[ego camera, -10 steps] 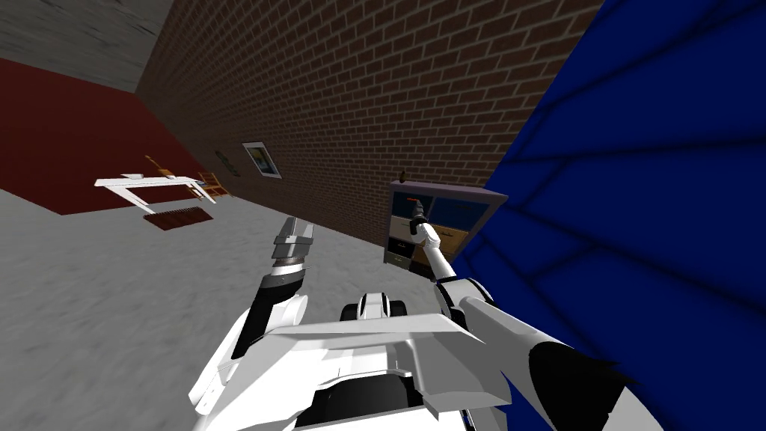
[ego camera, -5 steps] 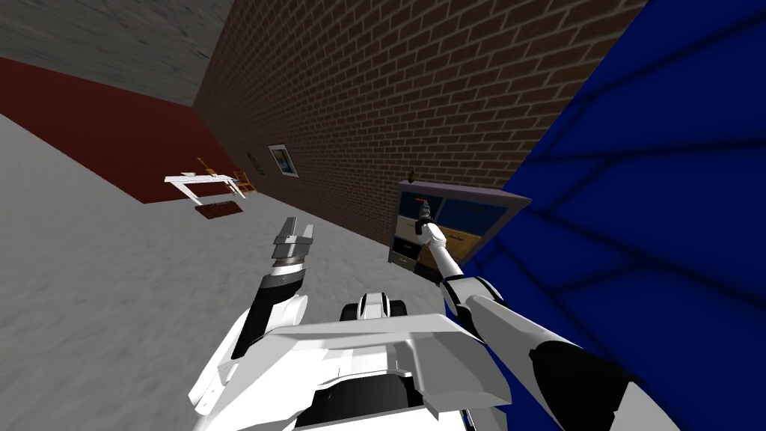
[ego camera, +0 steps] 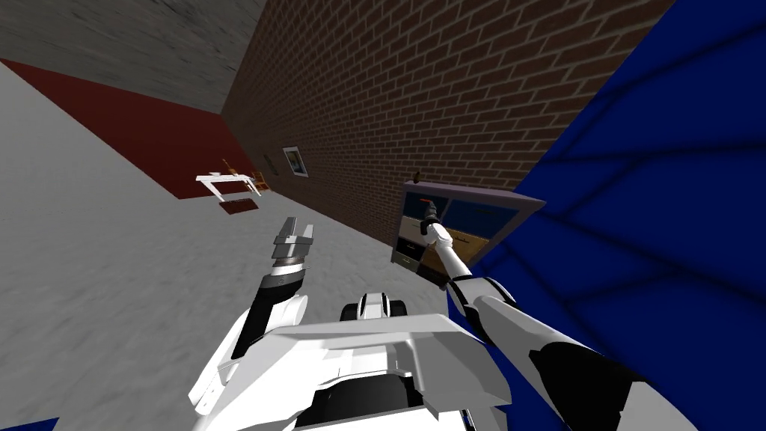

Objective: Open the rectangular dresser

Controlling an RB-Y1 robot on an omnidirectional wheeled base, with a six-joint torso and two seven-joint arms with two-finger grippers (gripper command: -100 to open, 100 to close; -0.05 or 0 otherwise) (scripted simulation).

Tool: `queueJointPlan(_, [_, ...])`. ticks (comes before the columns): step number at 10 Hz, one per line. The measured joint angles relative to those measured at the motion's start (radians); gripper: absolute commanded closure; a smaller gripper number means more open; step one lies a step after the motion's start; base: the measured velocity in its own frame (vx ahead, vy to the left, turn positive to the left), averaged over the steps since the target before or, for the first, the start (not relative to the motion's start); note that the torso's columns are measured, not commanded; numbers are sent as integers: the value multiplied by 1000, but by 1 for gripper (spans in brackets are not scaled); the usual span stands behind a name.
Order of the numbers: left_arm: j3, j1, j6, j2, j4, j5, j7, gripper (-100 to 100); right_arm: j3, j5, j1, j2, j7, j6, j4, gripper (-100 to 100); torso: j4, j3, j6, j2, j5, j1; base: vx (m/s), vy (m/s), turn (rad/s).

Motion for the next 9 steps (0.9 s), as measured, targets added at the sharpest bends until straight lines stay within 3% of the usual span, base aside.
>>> queueJointPlan(2, [0, 0, 0, 0, 0, 0, 0, 0, 6, -29, 15, -64, -28, 28, 9, -100, 0, 0, -1, 0, 0, 0, -56, 0, 331])
queueJointPlan(3, [0, 0, 0, 0, 0, 0, 0, 0, 13, -47, 41, -97, -37, 56, -8, -100, 0, 0, -2, 0, 0, 1, -52, 8, 206])
queueJointPlan(8, [0, 0, 0, 0, 0, 0, 0, 0, 17, -25, 51, -202, -143, 97, 39, -100, 0, -1, -1, -2, 1, 0, -45, 8, 177])
queueJointPlan(9, [0, 0, 0, 0, 0, 0, 0, 0, 18, -1, 46, -229, -184, 102, 78, -100, 0, -1, -2, -1, 0, 1, -51, 7, 257])
